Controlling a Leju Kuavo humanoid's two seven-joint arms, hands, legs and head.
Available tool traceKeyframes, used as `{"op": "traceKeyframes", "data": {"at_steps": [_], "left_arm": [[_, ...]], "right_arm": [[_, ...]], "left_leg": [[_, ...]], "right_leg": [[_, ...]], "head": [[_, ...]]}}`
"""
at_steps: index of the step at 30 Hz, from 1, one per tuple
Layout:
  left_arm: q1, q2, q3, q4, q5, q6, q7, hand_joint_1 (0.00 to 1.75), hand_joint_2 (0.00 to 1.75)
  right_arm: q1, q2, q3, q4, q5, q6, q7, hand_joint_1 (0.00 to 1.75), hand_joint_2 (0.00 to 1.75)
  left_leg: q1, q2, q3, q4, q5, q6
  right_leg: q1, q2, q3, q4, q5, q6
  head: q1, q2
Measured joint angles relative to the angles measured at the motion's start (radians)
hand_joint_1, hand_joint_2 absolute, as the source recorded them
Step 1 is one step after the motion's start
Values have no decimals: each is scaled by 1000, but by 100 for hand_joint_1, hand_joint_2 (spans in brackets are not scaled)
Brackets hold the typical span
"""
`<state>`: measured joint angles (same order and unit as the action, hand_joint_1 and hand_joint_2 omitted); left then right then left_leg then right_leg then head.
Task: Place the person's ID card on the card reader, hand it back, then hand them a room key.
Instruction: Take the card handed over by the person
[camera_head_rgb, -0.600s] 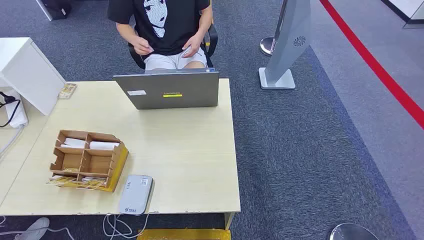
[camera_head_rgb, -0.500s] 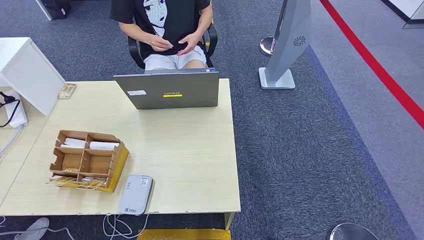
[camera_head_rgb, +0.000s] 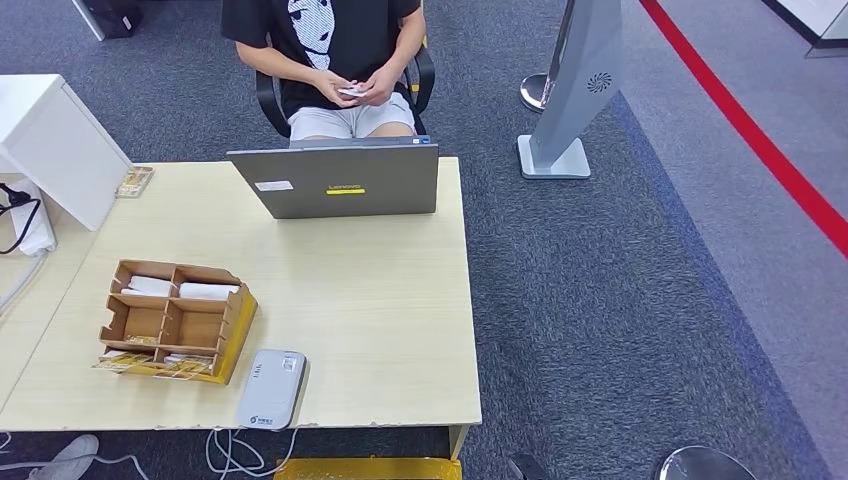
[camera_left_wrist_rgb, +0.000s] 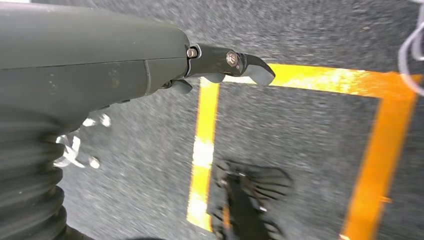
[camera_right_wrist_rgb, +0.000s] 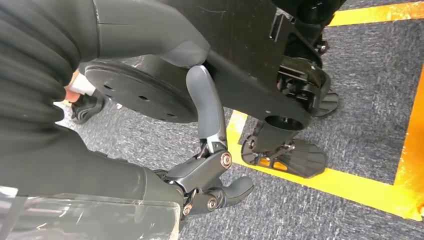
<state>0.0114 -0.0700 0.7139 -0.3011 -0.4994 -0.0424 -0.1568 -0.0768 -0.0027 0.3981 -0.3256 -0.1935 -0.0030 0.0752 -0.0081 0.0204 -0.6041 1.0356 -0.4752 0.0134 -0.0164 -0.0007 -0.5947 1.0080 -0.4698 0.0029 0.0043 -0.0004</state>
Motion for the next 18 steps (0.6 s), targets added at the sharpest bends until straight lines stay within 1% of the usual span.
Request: {"op": "traceKeyframes", "data": {"at_steps": [5,10,14,18], "left_arm": [[-30,-8,136,13,-21,-50,-117,0,175],[-78,-23,234,9,-30,-107,-232,0,175],[-106,-45,288,-22,-15,-158,-314,0,175],[-113,-76,299,-96,29,-202,-383,0,175]], "right_arm": [[-15,-2,19,17,-57,-18,-6,0,175],[-25,-2,8,30,-141,-44,-16,0,175],[-27,-2,-24,39,-211,-64,-30,0,175],[-28,-1,-66,47,-274,-80,-47,0,175]], "left_leg": [[0,0,0,0,0,0],[0,0,0,1,0,0],[0,0,0,1,0,0],[0,0,0,1,0,0]], "right_leg": [[0,0,0,0,0,0],[0,0,0,0,0,0],[0,0,0,0,0,0],[0,0,1,0,0,0]], "head": [[0,0],[0,0],[0,0],[0,0]]}}
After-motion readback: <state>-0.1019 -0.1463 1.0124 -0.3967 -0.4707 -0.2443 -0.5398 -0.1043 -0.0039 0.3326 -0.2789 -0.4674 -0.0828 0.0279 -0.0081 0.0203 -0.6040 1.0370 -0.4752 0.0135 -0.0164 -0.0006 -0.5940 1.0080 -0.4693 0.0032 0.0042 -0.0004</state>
